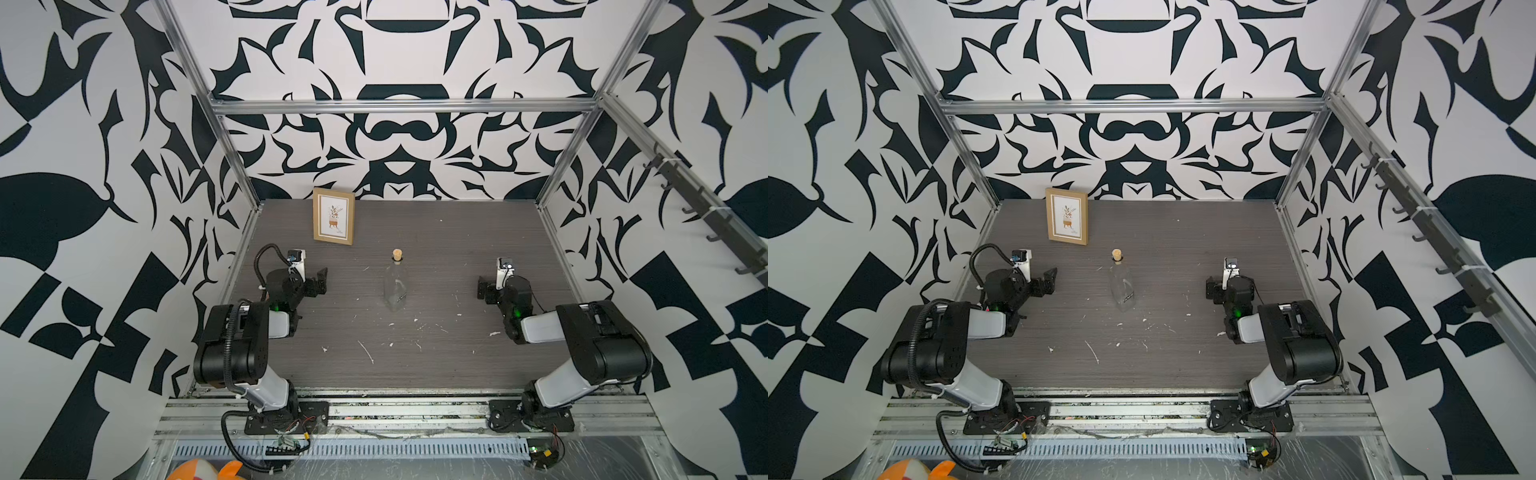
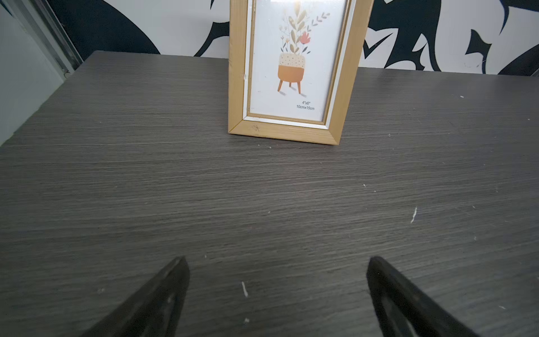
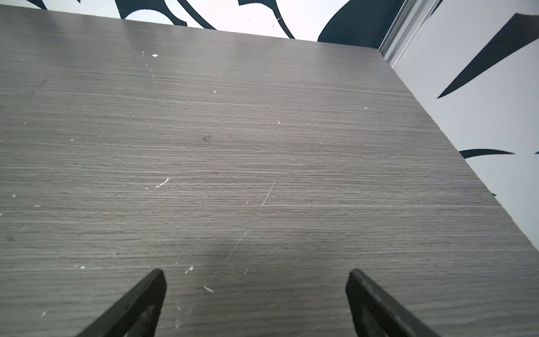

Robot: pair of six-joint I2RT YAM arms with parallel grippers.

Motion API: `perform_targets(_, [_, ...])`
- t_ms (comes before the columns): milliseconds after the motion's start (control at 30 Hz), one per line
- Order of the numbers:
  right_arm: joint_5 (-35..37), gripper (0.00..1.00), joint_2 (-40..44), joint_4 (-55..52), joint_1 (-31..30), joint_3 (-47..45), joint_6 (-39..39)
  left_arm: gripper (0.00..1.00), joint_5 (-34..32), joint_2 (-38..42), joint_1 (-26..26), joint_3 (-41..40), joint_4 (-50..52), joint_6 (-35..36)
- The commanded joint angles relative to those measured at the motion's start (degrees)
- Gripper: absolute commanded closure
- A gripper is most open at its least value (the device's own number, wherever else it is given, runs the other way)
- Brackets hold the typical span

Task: Remove the label from the bottle
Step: Hold the bottle at the center of the board.

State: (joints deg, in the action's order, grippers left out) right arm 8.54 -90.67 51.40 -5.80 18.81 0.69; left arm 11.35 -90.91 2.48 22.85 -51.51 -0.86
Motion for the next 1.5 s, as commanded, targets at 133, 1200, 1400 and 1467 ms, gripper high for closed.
perform_targets(133, [-0.3,0.0,1.46,1.02,0.17,1.52,0.56,0.01,-0.25,1.15,-0.19,-1.04,-0.7,-0.41])
perform_targets(1200, [-1.97,0.0,20.2,-8.22,0.14,-1.89,-0.11,0.01,5.8,14.97,-0.19,-5.61,1.66,1.49])
perform_targets(1400, [-3.19,0.0,39.39,-27.16,0.18,3.07,-8.52,0.01,15.18,25.35,-1.93,3.77,16.76,-6.6])
perform_targets(1467, [-2.6,0.0,46.3,-27.77,0.18,2.41,-14.24,0.01,10.19,26.77,-2.03,10.2,24.63,-16.73])
